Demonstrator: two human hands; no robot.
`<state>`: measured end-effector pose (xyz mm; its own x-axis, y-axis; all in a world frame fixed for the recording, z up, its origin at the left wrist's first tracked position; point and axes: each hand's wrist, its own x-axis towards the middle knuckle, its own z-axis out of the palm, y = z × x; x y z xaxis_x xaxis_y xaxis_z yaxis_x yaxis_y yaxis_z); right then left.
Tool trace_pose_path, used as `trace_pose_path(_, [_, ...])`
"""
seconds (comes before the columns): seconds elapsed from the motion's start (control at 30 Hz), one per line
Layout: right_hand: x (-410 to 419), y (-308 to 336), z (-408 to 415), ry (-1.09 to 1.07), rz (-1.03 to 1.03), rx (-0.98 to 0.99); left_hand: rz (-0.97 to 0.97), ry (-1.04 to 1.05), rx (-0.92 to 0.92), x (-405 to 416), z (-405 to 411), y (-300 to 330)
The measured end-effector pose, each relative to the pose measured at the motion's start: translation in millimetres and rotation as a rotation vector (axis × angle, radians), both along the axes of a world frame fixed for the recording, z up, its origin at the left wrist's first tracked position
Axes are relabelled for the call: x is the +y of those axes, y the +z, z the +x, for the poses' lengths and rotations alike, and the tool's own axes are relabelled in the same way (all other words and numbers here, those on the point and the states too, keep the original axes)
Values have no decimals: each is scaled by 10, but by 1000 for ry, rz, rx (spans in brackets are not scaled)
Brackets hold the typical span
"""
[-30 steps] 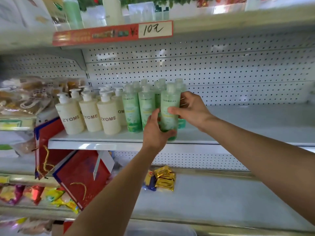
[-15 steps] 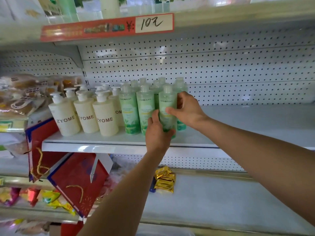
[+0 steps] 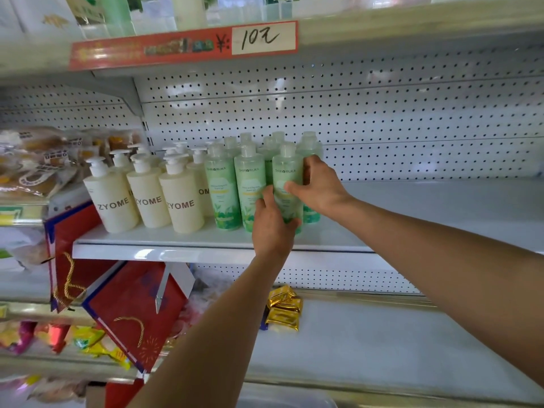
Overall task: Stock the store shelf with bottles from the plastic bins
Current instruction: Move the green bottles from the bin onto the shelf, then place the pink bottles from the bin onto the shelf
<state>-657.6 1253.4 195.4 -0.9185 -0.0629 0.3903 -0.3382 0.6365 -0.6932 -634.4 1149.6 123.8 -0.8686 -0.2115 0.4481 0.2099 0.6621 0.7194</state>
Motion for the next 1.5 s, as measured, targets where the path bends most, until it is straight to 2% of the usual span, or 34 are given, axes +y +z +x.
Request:
trace_pose_path(0.17, [68, -35, 121, -32, 136, -16, -188, -39, -159, -91, 77, 96])
trace_pose_path(0.27, [170, -204, 313, -72, 317, 42, -309, -36, -140, -240, 216, 98])
trace_pose_path(0.4, [254, -498, 604, -27, 516, 98, -340, -9, -67, -417, 497, -61])
trace_pose_path(0.6, [147, -1023, 952, 38, 576, 39, -290, -8, -142, -679, 826, -569])
trace_pose_path(0.73, [19, -1499, 1163, 75, 543, -97, -293, -47, -277, -859, 1067, -1067])
trace_pose_path(1.03, [-169, -2823, 1512, 139, 546, -435, -179, -126, -712, -1142, 1496, -2323])
trace_pose_path(1.13, [-190, -3236, 1646, 165, 605, -569, -175, -123, -820, -1186, 1652, -2620])
trace_pose_path(1.2, [-246, -3893, 1601, 203, 630, -723, -150, -140, -962, -1177, 1611, -3242])
trace_pose_path(1.37, [-195, -4496, 1708, 222, 614, -873, -144, -164, -1087, -1173, 1656, -3745])
trace_pose_path(1.43, [-196, -4854, 1731, 209, 619, -947, -45, -171, -1160, -1142, 1577, -4097])
trace_pose_path(1.5, [-214, -5180, 1755, 192, 631, -1014, 154, -126, -1229, -1069, 1531, -4405])
